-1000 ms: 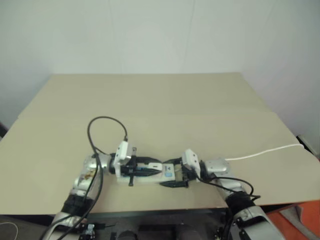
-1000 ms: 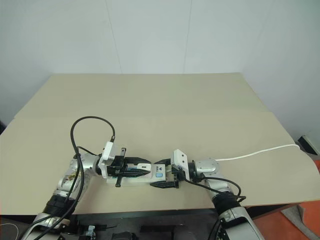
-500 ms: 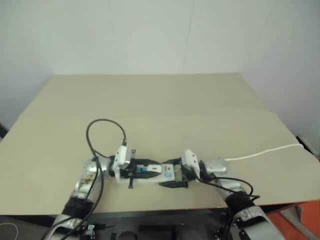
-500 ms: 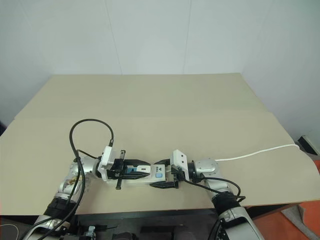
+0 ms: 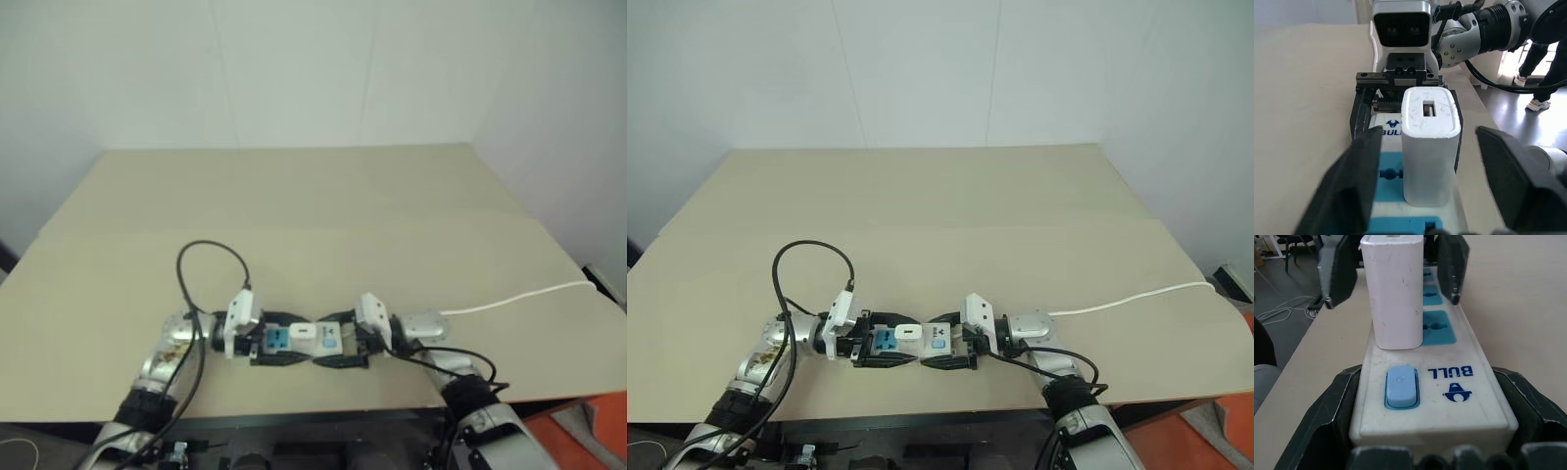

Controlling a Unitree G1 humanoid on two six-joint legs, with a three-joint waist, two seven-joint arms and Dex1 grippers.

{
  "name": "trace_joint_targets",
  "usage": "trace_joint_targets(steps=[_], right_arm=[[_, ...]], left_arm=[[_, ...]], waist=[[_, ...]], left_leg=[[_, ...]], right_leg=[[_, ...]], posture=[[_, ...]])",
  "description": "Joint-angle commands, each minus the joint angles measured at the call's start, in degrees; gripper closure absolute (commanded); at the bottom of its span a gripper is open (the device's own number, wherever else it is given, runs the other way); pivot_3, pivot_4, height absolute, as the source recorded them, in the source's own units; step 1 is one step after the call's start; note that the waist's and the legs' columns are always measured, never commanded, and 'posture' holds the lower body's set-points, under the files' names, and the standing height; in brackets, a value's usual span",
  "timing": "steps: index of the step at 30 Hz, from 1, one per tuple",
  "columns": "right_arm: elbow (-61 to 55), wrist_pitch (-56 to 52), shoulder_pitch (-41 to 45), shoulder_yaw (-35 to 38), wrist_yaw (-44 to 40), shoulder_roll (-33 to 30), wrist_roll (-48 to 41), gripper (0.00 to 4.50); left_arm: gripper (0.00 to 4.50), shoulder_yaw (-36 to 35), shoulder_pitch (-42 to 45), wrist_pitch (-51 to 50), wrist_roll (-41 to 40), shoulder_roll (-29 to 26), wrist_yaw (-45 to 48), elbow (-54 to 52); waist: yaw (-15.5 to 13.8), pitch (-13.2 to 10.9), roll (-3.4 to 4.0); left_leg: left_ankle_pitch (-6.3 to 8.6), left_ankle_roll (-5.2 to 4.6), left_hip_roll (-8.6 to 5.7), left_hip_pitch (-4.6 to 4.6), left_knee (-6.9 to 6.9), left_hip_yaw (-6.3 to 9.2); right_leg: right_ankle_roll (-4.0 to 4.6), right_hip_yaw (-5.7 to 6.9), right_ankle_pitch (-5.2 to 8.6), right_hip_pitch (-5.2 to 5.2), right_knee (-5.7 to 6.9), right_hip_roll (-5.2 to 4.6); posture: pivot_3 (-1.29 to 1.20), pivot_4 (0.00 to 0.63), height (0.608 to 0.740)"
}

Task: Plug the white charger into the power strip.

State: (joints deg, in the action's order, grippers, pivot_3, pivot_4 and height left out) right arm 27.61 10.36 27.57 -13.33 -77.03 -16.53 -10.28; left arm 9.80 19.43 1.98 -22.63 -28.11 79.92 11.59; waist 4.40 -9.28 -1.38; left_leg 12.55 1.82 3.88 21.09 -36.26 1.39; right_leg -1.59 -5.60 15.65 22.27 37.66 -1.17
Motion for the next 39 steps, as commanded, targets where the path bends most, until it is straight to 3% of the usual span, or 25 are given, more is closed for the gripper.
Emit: trace_joint_targets(steps=[1,5,7,9,11,20,28,39], right_arm=[[0.63,-0.16,-0.02,-1.35,-0.59,0.69,0.14,1.09],[0.89,0.15,0.05,-1.37,-0.49,0.89,0.21,1.09],[0.92,0.22,0.02,-1.3,-0.41,0.88,0.18,1.09],[0.88,0.29,-0.04,-1.14,0.1,0.81,0.35,0.37],[0.89,0.21,-0.02,-1.05,0.14,0.75,0.29,0.05],[-1.19,-0.4,-0.15,0.15,1.53,-1.05,0.38,0.05],[-11.77,-4.38,-3.95,5.37,1.95,-11.06,-2.67,0.05],[-23.25,-10.68,-12.74,17.03,2.24,-26.95,-9.01,0.05]], left_arm=[[0.03,-0.39,-0.33,-2.25,-0.18,-1.0,0.34,-0.77],[0.03,-3.47,3.04,-4.32,-1.8,-2.38,-1.45,-3.87],[0.03,-4.57,5.61,-8.78,-3.41,-6.09,0.71,-5.83],[0.0,-5.84,7.6,-10.33,-4.49,-9.3,2.95,-6.45],[0.0,-6.92,9.14,-12.23,-5.24,-11.86,3.83,-6.18],[0.0,-9.71,10.58,-10.62,-4.62,-15.77,6.66,-2.82],[0.0,-10.36,8.39,-9.0,-3.71,-18.14,9.49,0.69],[0.0,-16.96,-0.15,-8.98,-5.43,-25.44,12.08,0.07]], waist=[[0.04,0.0,0.0],[0.11,-0.04,-0.03],[0.11,-0.14,-0.18],[0.22,-0.2,-0.26],[0.39,-0.2,-0.26],[0.48,-0.26,-0.31],[-1.04,-0.36,-0.27],[-1.45,-0.52,-0.26]], left_leg=[[0.0,0.0,0.0,0.01,0.0,0.0],[0.0,0.0,0.0,0.04,0.0,0.0],[0.0,0.0,0.01,0.07,0.0,0.02],[0.0,0.0,0.02,0.1,0.02,0.04],[0.0,0.0,0.01,0.11,0.03,0.01],[0.0,0.01,0.01,0.14,0.06,0.01],[-0.01,0.0,-0.01,1.03,-0.05,0.0],[-0.01,0.0,-0.01,1.11,-0.07,-0.03]], right_leg=[[0.0,0.0,0.0,0.0,0.0,0.0],[0.0,0.0,0.0,0.05,0.0,0.0],[0.0,0.01,0.0,0.09,0.0,0.01],[0.0,0.03,0.0,0.13,0.01,0.02],[0.0,0.01,0.0,0.13,-0.04,0.01],[0.0,0.04,0.0,0.13,-0.08,0.0],[0.04,0.06,-0.03,0.94,-0.02,-0.04],[0.02,0.07,-0.02,1.01,-0.05,-0.07]], posture=[[0.0,0.15,0.74],[0.0,0.15,0.74],[0.0,0.15,0.74],[0.0,0.15,0.74],[0.0,0.15,0.74],[0.0,0.15,0.74],[0.0,0.15,0.74],[0.0,0.15,0.74]])
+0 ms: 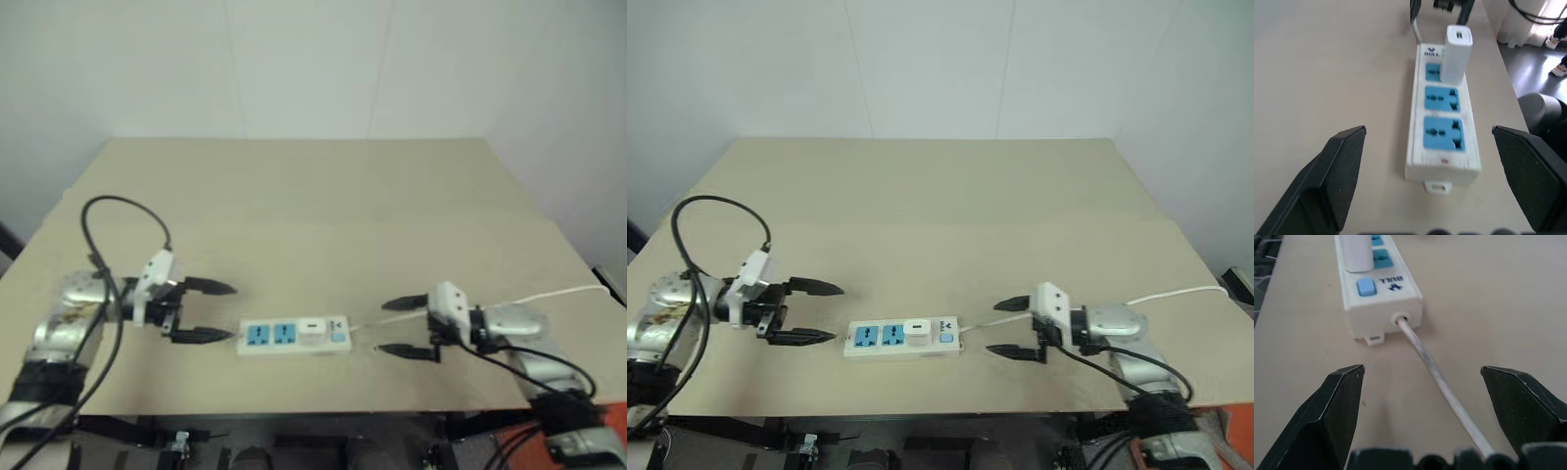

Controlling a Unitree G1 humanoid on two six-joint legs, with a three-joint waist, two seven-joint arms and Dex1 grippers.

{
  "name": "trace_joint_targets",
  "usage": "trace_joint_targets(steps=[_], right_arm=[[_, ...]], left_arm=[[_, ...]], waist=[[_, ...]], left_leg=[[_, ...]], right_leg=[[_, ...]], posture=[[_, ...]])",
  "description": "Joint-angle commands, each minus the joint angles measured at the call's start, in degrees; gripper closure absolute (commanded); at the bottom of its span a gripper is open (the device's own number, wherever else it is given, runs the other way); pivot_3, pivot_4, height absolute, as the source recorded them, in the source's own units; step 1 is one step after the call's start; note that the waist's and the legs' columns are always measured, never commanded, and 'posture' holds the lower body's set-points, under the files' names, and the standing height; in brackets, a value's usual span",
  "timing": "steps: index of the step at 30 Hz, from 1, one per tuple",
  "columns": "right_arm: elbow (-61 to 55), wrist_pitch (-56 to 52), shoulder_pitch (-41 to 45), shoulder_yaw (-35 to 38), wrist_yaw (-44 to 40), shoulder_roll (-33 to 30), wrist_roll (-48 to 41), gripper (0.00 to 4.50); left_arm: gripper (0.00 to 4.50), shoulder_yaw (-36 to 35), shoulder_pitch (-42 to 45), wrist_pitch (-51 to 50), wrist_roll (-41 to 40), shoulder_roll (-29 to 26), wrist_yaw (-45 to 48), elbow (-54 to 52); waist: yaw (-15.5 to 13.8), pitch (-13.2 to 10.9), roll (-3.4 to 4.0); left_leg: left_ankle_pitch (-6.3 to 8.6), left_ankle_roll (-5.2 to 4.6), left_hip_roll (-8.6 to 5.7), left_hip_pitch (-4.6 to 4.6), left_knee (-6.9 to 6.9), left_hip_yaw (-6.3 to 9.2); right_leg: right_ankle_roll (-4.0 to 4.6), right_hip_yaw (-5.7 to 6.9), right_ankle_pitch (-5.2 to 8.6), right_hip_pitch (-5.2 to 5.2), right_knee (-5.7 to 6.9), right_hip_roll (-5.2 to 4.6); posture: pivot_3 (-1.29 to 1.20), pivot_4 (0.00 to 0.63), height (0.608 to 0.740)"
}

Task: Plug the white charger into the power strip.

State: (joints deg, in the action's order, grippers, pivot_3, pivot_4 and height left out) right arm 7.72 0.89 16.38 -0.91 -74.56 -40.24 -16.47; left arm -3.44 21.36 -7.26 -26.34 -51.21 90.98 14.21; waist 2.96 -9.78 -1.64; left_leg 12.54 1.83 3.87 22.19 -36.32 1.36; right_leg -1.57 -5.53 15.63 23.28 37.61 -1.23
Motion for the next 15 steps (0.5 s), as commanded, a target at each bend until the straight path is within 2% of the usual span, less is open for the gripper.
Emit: trace_joint_targets(steps=[1,7,15], right_arm=[[-3.72,-1.46,-2.32,5.4,-0.29,-4.25,-3.3,0.05],[-4.58,-1.6,-5.29,9.96,-0.2,-8.78,-5.04,0.05],[-5.1,-1.71,-5.56,10.29,0.24,-9.34,-5.46,0.05]], left_arm=[[0.0,-4.36,-3.05,0.02,-2.13,-2.79,0.97,-3.38],[0.0,-9.12,-8.73,-1.43,-4.1,-4.94,0.23,-7.08],[0.0,-9.66,-10.47,-2.06,-4.52,-4.06,-0.71,-9.15]], waist=[[-0.11,-0.04,0.0],[-0.35,-0.08,-0.02],[-0.33,-0.09,-0.01]], left_leg=[[0.0,0.0,0.0,0.01,0.0,-0.01],[0.0,0.0,0.01,-0.04,-0.01,-0.05],[0.0,0.0,0.01,-0.03,0.0,-0.08]], right_leg=[[0.0,0.0,0.0,0.0,-0.01,-0.01],[-0.01,0.0,0.01,-0.01,-0.01,-0.04],[-0.01,-0.03,0.01,-0.01,-0.03,-0.04]], posture=[[0.0,0.15,0.74],[0.0,0.15,0.74],[0.0,0.15,0.74]])
